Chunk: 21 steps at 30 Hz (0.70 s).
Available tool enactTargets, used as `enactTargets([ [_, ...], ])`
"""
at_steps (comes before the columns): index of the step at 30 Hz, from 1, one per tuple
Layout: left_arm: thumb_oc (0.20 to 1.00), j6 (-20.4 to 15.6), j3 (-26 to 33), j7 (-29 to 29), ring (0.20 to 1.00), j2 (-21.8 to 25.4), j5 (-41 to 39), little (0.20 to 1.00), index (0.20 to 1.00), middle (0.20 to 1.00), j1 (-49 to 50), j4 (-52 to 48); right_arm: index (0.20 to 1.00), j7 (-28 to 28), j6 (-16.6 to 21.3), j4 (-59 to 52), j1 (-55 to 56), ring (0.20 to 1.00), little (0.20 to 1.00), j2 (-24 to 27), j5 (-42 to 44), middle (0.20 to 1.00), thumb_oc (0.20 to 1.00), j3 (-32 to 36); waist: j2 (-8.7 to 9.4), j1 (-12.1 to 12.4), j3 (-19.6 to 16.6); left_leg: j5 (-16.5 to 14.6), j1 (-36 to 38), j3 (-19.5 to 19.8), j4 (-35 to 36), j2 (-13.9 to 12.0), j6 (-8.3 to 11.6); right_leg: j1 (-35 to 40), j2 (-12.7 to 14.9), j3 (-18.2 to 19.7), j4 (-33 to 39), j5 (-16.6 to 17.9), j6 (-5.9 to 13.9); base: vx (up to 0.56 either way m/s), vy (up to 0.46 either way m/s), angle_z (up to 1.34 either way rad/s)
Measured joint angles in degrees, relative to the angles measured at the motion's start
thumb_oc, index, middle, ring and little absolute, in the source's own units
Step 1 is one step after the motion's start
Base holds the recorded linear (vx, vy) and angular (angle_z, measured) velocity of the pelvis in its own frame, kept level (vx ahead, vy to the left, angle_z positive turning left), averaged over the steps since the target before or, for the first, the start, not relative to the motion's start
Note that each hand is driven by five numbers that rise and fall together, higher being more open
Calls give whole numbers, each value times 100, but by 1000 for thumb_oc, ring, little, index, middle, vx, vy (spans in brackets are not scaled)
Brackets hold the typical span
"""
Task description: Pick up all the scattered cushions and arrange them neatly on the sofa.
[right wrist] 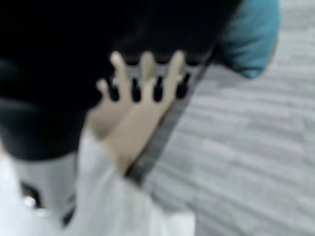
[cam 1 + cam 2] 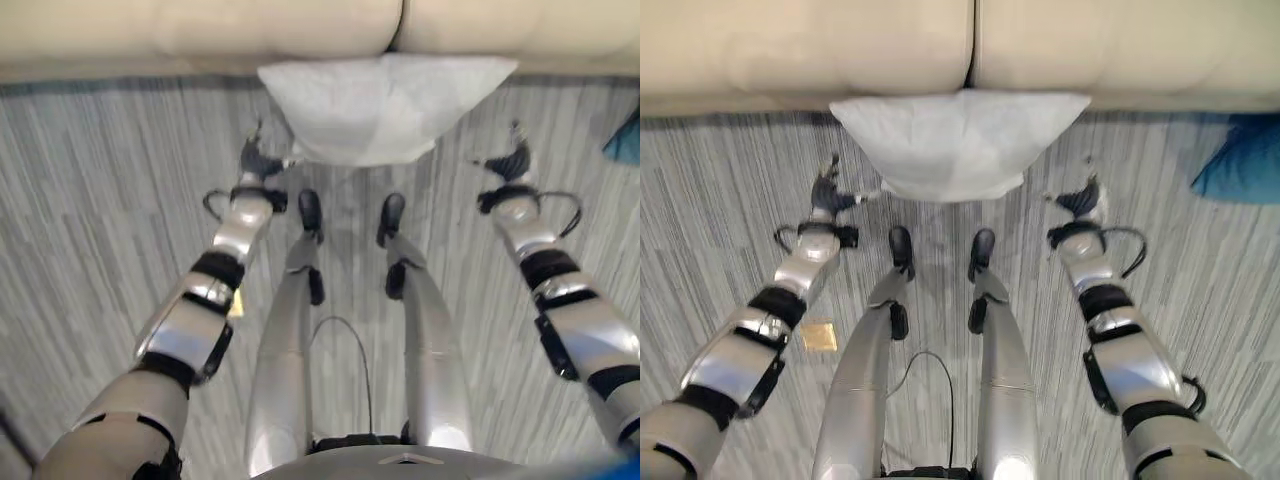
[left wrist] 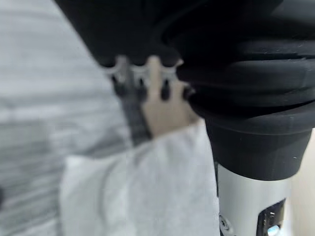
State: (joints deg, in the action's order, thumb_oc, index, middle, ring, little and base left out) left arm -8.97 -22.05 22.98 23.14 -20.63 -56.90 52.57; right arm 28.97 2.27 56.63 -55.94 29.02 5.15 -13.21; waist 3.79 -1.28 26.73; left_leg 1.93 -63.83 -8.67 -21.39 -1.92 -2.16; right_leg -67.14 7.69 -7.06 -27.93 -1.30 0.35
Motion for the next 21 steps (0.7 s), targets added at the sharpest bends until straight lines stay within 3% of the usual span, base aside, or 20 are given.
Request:
enactTargets([
  [2, 1000, -20, 1, 12, 1000, 42, -136, 1000, 1000, 1000, -241, 1, 1000, 103, 5, -87, -224, 1000, 1000, 135, 66, 1000, 1000, 4, -37, -20, 129, 17, -247, -2, -42, 4, -5, -271, 9, 14, -74, -11, -29, 5, 2, 2],
  [13, 1000, -39, -44, 237, 1000, 468, -509, 1000, 1000, 1000, -859, -32, 1000, 219, 318, -227, -665, 1000, 1000, 356, 831, 1000, 1000, -69, -84, -1, 110, -37, -1269, 8, -478, 20, 21, -1398, 52, 148, -634, -139, -149, 31, -16, 2],
  [21, 1000, -139, -211, 207, 1000, 482, -814, 1000, 1000, 1000, -1442, -449, 1000, -43, 480, -377, -1273, 1000, 1000, 550, 1322, 1000, 1000, -334, -171, 100, 35, -75, -2121, 45, -938, -14, 30, -2179, 60, 164, -936, -110, -179, 25, -12, 0],
])
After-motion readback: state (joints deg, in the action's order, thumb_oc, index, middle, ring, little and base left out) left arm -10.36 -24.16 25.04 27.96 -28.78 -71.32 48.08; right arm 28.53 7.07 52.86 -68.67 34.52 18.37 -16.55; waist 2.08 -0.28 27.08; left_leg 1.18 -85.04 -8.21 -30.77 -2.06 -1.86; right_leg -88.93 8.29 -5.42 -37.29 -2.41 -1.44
